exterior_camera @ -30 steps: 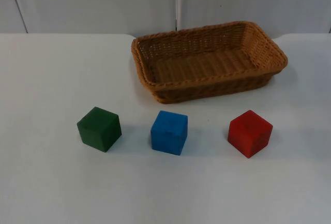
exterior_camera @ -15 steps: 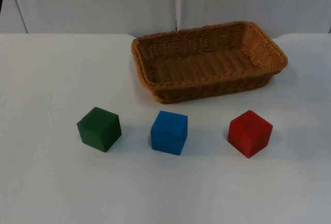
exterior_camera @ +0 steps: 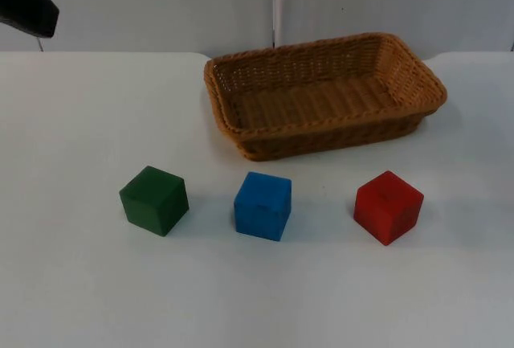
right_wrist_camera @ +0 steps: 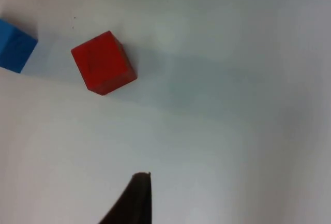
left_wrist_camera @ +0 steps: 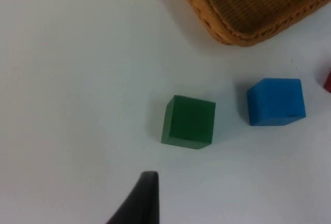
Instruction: Pick up one cube with each hand and place exactly two cubes into the same basket, leaving the remaining cube outside.
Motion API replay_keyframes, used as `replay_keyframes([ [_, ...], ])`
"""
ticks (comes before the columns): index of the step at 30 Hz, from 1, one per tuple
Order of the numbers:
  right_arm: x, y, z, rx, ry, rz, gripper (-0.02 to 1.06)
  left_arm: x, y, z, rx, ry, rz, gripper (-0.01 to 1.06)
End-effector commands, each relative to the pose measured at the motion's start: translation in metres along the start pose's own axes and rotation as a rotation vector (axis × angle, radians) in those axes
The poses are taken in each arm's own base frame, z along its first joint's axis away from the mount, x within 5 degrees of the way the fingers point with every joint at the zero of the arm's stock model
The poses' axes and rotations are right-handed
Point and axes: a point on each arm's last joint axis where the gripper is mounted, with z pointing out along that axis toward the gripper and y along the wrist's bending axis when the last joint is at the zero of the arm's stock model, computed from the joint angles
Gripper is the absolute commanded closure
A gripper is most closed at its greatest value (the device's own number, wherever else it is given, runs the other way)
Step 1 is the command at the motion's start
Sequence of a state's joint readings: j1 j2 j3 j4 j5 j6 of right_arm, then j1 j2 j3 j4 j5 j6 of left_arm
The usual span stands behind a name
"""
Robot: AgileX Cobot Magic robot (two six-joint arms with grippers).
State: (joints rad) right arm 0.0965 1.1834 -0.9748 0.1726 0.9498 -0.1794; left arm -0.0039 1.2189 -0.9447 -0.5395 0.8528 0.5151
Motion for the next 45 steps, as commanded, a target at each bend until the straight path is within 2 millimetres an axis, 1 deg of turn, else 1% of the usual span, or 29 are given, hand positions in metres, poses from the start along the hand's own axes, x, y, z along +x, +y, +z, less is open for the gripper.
replay_keyframes([
  [1, -0.002, 0.002, -0.002, -0.024, -0.009, -0.015, -0.01, -0.008, -0.009, 0.006, 0.037, 0.002, 0.051, 0.0],
  [2, -0.002, 0.002, -0.002, -0.024, -0.009, -0.015, -0.01, -0.008, -0.009, 0.006, 0.037, 0.002, 0.051, 0.0],
  [4, -0.003, 0.003, -0.001, -0.043, -0.019, -0.027, -0.01, -0.012, -0.015, 0.014, 0.049, 0.023, 0.085, 0.0],
  [5, -0.004, 0.004, 0.0, -0.049, -0.02, -0.025, -0.01, -0.015, -0.018, 0.023, 0.057, 0.047, 0.107, 0.0],
  [7, -0.004, 0.003, 0.005, -0.055, 0.001, -0.023, -0.01, -0.017, -0.019, 0.032, 0.063, 0.063, 0.115, 0.0],
  [8, -0.004, 0.003, 0.005, -0.055, 0.001, -0.023, -0.01, -0.017, -0.019, 0.032, 0.063, 0.063, 0.115, 0.0],
  [9, -0.005, 0.004, 0.01, -0.067, 0.02, -0.025, -0.01, -0.021, -0.02, 0.038, 0.065, 0.064, 0.12, 0.0],
  [11, -0.006, 0.009, 0.017, -0.069, 0.039, -0.053, -0.01, -0.024, -0.019, 0.046, 0.07, 0.078, 0.121, 0.0],
  [13, -0.009, 0.019, 0.028, -0.073, 0.053, -0.117, -0.01, -0.028, -0.017, 0.055, 0.071, 0.096, 0.121, 0.0],
  [14, -0.011, 0.028, 0.034, -0.077, 0.055, -0.162, -0.01, -0.03, -0.016, 0.06, 0.072, 0.107, 0.117, 0.0],
  [15, -0.011, 0.028, 0.034, -0.077, 0.055, -0.162, -0.01, -0.03, -0.016, 0.06, 0.072, 0.107, 0.117, 0.0],
  [18, -0.014, 0.053, 0.056, -0.075, 0.06, -0.273, -0.01, -0.03, -0.009, 0.075, 0.061, 0.151, 0.122, 0.0],
  [19, -0.015, 0.059, 0.062, -0.066, 0.068, -0.302, -0.01, -0.03, -0.008, 0.08, 0.063, 0.164, 0.117, 0.0],
  [20, -0.015, 0.059, 0.062, -0.066, 0.068, -0.302, -0.01, -0.03, -0.008, 0.08, 0.063, 0.164, 0.117, 0.0],
  [21, -0.017, 0.065, 0.068, -0.058, 0.081, -0.329, -0.01, -0.029, -0.006, 0.085, 0.062, 0.174, 0.113, 0.0],
  [26, -0.037, 0.093, 0.091, -0.048, 0.121, -0.389, -0.01, -0.025, 0.001, 0.105, 0.055, 0.221, 0.098, 0.0],
  [27, -0.037, 0.093, 0.091, -0.048, 0.121, -0.389, -0.01, -0.025, 0.001, 0.105, 0.055, 0.221, 0.098, 0.0],
  [31, -0.053, 0.115, 0.11, -0.058, 0.128, -0.443, -0.01, -0.023, 0.004, 0.118, 0.058, 0.25, 0.096, 0.0],
  [32, -0.053, 0.115, 0.11, -0.058, 0.128, -0.443, -0.01, -0.023, 0.004, 0.118, 0.058, 0.25, 0.096, 0.0],
  [34, -0.059, 0.122, 0.118, -0.049, 0.135, -0.43, -0.01, -0.024, 0.002, 0.124, 0.048, 0.256, 0.125, 0.0],
  [36, -0.063, 0.127, 0.129, -0.043, 0.145, -0.407, -0.01, -0.023, -0.005, 0.131, 0.043, 0.279, 0.183, 0.0],
  [37, -0.064, 0.127, 0.133, -0.039, 0.152, -0.408, -0.01, -0.023, -0.008, 0.135, 0.042, 0.285, 0.204, 0.0],
  [38, -0.064, 0.127, 0.133, -0.039, 0.152, -0.408, -0.01, -0.023, -0.008, 0.135, 0.042, 0.285, 0.204, 0.0],
  [40, -0.065, 0.128, 0.143, -0.035, 0.166, -0.406, -0.01, -0.024, -0.016, 0.145, 0.046, 0.29, 0.231, 0.0],
  [42, -0.064, 0.128, 0.149, -0.026, 0.177, -0.399, -0.01, -0.025, -0.018, 0.152, 0.049, 0.294, 0.235, 0.0],
  [45, -0.063, 0.126, 0.157, 0.003, 0.184, -0.392, -0.01, -0.022, -0.016, 0.16, 0.046, 0.309, 0.23, 0.0],
])
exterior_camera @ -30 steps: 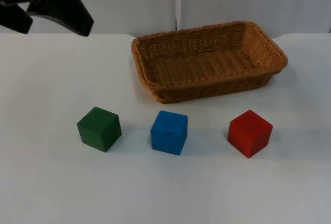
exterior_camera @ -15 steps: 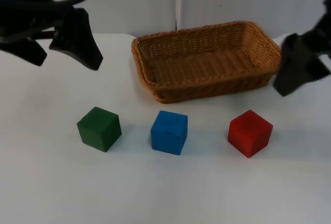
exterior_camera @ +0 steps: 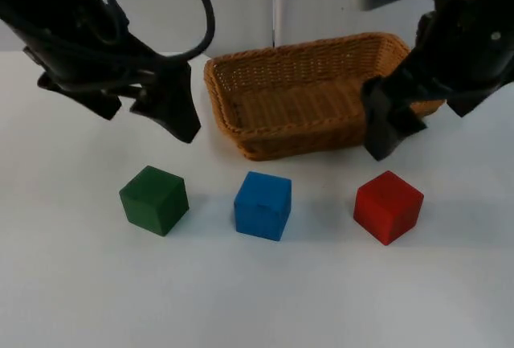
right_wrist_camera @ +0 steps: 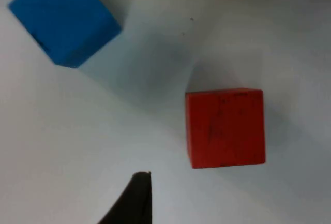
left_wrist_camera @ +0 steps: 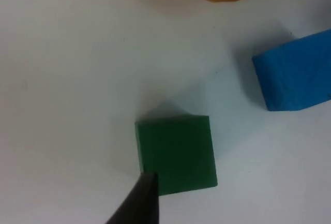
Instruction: Pick up one cube with each hand and place exactly two cubes into the same basket, leaving the remaining cube outside.
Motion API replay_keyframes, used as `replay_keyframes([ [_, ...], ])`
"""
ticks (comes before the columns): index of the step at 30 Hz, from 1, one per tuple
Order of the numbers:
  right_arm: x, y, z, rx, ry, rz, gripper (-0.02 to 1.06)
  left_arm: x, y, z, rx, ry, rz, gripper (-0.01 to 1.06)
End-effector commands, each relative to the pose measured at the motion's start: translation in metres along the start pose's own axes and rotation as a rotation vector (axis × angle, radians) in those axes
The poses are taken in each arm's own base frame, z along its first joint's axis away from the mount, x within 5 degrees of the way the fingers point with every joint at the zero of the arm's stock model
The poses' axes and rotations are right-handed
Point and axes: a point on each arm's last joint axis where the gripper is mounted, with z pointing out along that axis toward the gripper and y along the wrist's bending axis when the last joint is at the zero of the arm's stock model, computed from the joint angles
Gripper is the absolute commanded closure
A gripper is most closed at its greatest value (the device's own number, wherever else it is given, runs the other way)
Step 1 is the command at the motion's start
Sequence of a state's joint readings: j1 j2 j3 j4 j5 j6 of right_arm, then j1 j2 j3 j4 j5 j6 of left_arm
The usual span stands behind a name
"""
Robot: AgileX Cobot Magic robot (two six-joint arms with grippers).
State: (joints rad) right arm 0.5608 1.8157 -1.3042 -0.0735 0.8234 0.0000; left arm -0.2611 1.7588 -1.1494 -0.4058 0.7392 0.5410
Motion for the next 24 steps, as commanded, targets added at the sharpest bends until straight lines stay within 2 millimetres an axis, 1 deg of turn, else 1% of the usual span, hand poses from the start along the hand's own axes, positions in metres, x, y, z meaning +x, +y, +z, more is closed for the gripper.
replay_keyframes([
  [1, -0.002, 0.0, 0.004, 0.022, -0.004, -0.004, -0.01, -0.002, 0.001, 0.007, -0.004, 0.008, 0.001, 0.0],
  [3, -0.003, 0.0, 0.009, 0.021, -0.006, -0.005, -0.01, -0.001, 0.004, 0.016, -0.015, 0.028, 0.008, 0.0],
  [4, -0.003, 0.0, 0.009, 0.021, -0.006, -0.005, -0.01, -0.001, 0.004, 0.016, -0.015, 0.028, 0.008, 0.0],
  [10, -0.005, 0.0, 0.022, 0.018, -0.015, -0.014, -0.01, 0.002, 0.011, 0.034, -0.035, 0.062, -0.018, 0.0],
  [12, -0.005, -0.003, 0.029, 0.018, -0.004, -0.005, -0.01, 0.003, 0.013, 0.041, -0.036, 0.07, -0.023, 0.0],
  [13, -0.004, -0.008, 0.037, 0.021, 0.008, 0.006, -0.01, 0.004, 0.015, 0.047, -0.039, 0.078, -0.024, 0.0],
  [15, -0.004, -0.009, 0.038, 0.022, 0.012, 0.01, -0.01, 0.005, 0.016, 0.048, -0.041, 0.078, -0.023, 0.0],
  [17, -0.001, -0.015, 0.049, 0.023, 0.039, 0.025, -0.01, 0.007, 0.019, 0.056, -0.049, 0.097, -0.016, 0.0],
  [20, -0.002, -0.014, 0.062, 0.018, 0.038, 0.013, -0.01, 0.009, 0.023, 0.064, -0.064, 0.103, -0.011, 0.0],
  [21, -0.002, -0.014, 0.062, 0.018, 0.038, 0.013, -0.01, 0.009, 0.023, 0.064, -0.064, 0.103, -0.011, 0.0],
  [24, -0.003, -0.012, 0.078, 0.015, 0.017, 0.009, -0.01, 0.011, 0.025, 0.075, -0.066, 0.116, -0.017, 0.0],
])
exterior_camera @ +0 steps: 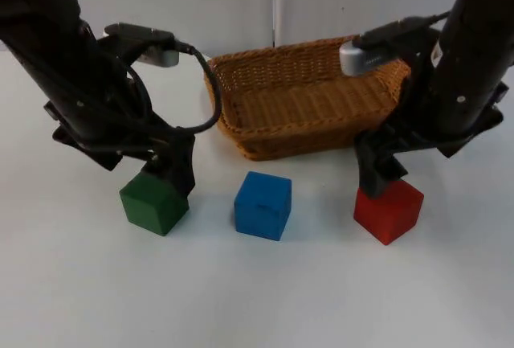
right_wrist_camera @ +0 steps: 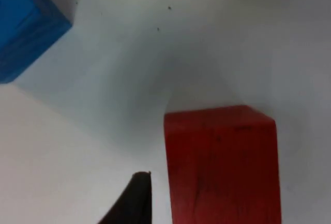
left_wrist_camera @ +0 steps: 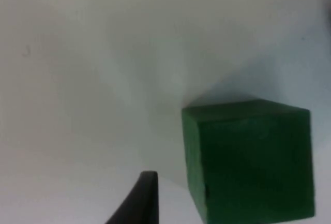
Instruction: Pick up one cube with each hand and place exactly two cubes into the same basket, leaving the remaining cube outside.
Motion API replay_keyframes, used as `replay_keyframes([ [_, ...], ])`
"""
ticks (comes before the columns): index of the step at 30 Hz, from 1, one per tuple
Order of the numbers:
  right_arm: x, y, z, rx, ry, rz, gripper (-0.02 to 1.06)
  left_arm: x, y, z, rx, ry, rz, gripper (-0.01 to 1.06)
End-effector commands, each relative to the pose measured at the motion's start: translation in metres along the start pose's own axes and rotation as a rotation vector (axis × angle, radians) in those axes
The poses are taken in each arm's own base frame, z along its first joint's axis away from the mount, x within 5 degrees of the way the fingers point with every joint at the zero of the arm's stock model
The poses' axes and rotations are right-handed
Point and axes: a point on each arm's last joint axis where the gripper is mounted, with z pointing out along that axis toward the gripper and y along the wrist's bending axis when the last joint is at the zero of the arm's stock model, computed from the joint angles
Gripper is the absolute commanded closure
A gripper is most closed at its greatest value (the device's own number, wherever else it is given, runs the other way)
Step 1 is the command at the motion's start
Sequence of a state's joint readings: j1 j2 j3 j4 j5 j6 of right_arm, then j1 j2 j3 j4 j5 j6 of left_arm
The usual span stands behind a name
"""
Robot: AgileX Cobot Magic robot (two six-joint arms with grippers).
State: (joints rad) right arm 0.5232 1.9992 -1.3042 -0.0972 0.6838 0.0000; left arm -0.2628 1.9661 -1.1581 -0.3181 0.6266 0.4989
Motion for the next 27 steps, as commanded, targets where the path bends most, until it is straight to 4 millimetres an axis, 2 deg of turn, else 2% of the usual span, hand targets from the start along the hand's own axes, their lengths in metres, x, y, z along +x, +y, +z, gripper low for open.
replay_keyframes([
  [1, -0.003, 0.0, 0.011, -0.002, -0.025, 0.0, -0.01, 0.0, 0.001, 0.008, -0.008, 0.004, -0.001, 0.0],
  [11, -0.003, 0.004, 0.037, -0.023, -0.03, 0.001, -0.01, 0.002, 0.006, 0.027, -0.02, 0.015, -0.006, 0.0],
  [27, -0.002, 0.007, 0.059, -0.036, -0.047, 0.011, -0.01, 0.004, 0.011, 0.05, -0.039, 0.012, -0.019, 0.0],
])
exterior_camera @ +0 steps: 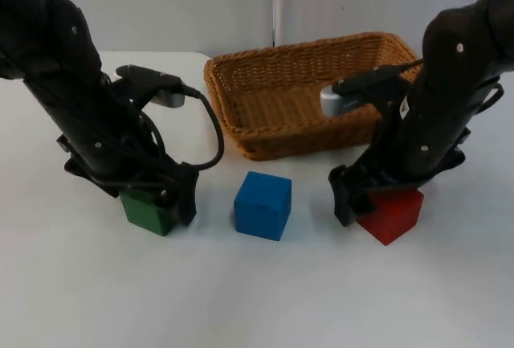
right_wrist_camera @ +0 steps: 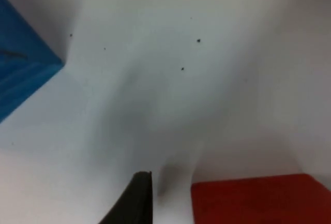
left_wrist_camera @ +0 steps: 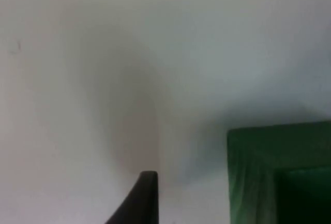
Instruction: Pick up one cube with each hand and place exactly two cubes into the same basket, leaving the remaining cube outside.
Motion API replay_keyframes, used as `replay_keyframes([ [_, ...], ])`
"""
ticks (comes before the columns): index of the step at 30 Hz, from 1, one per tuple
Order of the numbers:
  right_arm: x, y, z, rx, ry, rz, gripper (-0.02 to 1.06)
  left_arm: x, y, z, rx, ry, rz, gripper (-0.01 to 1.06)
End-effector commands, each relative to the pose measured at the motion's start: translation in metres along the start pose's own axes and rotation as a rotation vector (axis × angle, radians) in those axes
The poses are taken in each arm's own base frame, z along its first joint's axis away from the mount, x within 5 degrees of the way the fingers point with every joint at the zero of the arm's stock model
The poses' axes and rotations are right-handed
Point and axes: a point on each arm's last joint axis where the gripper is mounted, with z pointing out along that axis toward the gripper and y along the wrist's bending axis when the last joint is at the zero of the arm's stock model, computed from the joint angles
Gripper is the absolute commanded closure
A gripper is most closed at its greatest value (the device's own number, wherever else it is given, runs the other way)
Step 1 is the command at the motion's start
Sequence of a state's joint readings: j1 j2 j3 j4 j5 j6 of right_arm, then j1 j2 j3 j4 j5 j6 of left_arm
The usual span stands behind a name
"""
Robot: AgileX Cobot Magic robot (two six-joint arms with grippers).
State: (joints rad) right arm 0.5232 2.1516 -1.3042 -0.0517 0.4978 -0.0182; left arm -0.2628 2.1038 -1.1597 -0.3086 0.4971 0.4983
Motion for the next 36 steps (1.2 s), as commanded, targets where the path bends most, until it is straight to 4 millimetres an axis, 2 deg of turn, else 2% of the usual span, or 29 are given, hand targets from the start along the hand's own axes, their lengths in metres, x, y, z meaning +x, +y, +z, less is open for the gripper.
replay_keyframes([
  [1, -0.001, 0.0, 0.002, -0.002, -0.007, -0.002, -0.01, -0.001, 0.0, 0.003, -0.002, -0.004, -0.007, 0.0],
  [13, 0.002, 0.0, 0.009, -0.006, 0.016, 0.0, 0.0, 0.0, 0.0, 0.007, -0.005, -0.007, -0.013, 0.0],
  [15, 0.002, 0.001, 0.009, -0.014, 0.018, 0.013, 0.06, 0.0, 0.0, 0.007, -0.004, -0.007, -0.013, 0.0],
  [17, 0.002, 0.001, 0.009, -0.015, 0.02, 0.014, 0.19, 0.0, 0.0, 0.007, -0.004, -0.007, -0.013, 0.04],
  [18, 0.002, 0.001, 0.009, -0.015, 0.02, 0.014, 0.19, 0.0, 0.0, 0.007, -0.004, -0.007, -0.013, 0.04],
  [19, 0.002, 0.001, 0.009, -0.015, 0.02, 0.014, 0.27, 0.0, 0.0, 0.007, -0.003, -0.005, -0.013, 0.08],
  [20, 0.002, 0.001, 0.009, -0.015, 0.02, 0.014, 0.4, 0.0, 0.0, 0.007, -0.002, -0.002, -0.013, 0.17],
  [23, 0.0, 0.001, 0.004, -0.014, 0.007, 0.015, 0.69, 0.001, 0.0, 0.007, 0.002, 0.004, -0.012, 0.44],
  [24, 0.0, 0.001, 0.004, -0.014, 0.007, 0.015, 0.69, 0.001, 0.0, 0.007, 0.002, 0.004, -0.012, 0.44],
  [27, -0.004, 0.0, -0.008, -0.012, -0.024, 0.015, 0.99, 0.0, -0.002, 0.0, 0.01, 0.007, -0.018, 0.72],
  [28, -0.006, 0.0, -0.013, -0.012, -0.031, 0.015, 1.05, 0.0, -0.002, -0.003, 0.013, 0.009, -0.017, 0.81],
  [29, -0.006, 0.0, -0.013, -0.012, -0.031, 0.015, 1.05, 0.0, -0.002, -0.003, 0.013, 0.009, -0.017, 0.81],
  [32, -0.009, -0.001, -0.032, -0.01, -0.049, 0.016, 1.05, -0.002, -0.004, -0.016, 0.014, 0.002, -0.002, 1.06],
  [36, -0.012, -0.002, -0.056, -0.008, -0.066, 0.017, 1.05, -0.007, -0.007, -0.037, 0.01, -0.033, 0.012, 1.05],
])
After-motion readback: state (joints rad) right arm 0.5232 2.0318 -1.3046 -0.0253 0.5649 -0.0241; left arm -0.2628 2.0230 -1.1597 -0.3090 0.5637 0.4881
